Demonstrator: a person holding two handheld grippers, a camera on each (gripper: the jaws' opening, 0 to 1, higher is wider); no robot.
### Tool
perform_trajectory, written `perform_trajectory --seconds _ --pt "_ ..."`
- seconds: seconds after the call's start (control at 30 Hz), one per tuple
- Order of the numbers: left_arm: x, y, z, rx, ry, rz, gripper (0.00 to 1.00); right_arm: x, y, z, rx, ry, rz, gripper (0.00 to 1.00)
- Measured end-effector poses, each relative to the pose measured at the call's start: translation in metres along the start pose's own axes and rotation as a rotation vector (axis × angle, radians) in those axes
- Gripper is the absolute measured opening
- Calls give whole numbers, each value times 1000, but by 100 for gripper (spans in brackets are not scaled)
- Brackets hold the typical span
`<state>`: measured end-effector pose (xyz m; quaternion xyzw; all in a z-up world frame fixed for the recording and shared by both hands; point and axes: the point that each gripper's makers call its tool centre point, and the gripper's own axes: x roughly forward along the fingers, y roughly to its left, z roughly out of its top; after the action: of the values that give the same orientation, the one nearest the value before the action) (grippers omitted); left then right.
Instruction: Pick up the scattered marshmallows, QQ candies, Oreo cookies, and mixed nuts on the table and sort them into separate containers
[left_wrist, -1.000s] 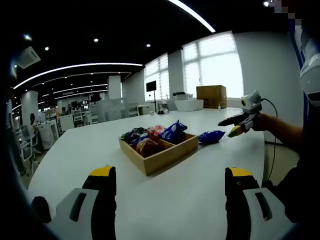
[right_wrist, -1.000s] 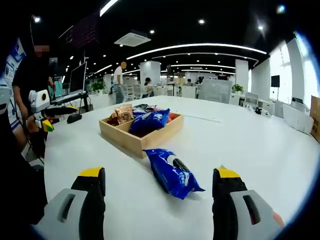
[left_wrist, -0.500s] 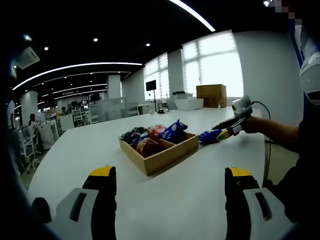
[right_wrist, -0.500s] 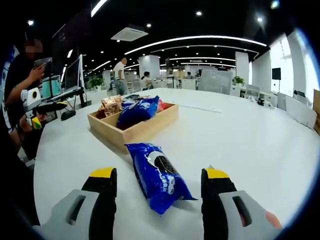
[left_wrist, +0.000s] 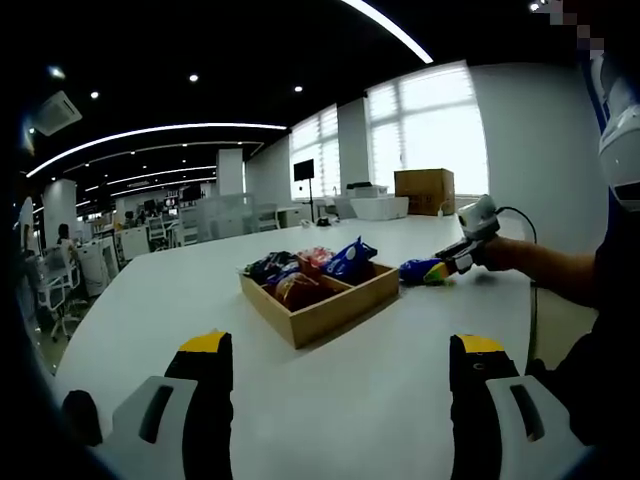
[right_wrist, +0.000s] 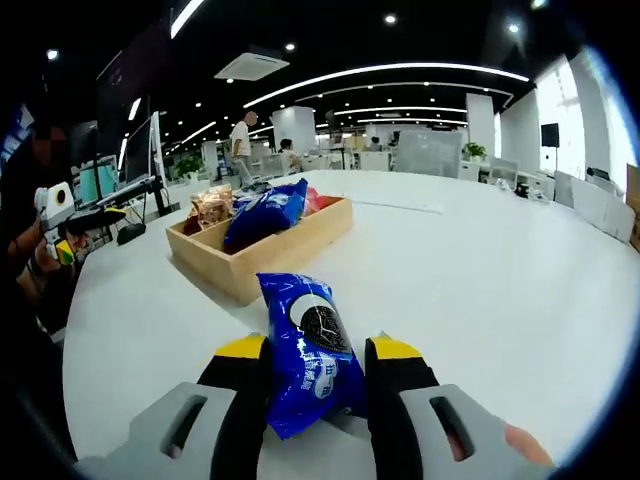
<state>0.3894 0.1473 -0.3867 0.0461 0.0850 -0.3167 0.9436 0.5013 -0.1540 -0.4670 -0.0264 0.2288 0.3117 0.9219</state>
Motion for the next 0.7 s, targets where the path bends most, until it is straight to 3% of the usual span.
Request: perform_trajectory --seconds 0.1,0.33,0.7 --pt "-1 0 0 0 -1 1 93 0 -1 0 48 -8 5 30" --pt "-2 1 1 -3 -5 3 93 -1 0 0 53 -9 10 29" --pt "-1 2 5 4 -8 5 93 -13 16 1 -4 17 11 29"
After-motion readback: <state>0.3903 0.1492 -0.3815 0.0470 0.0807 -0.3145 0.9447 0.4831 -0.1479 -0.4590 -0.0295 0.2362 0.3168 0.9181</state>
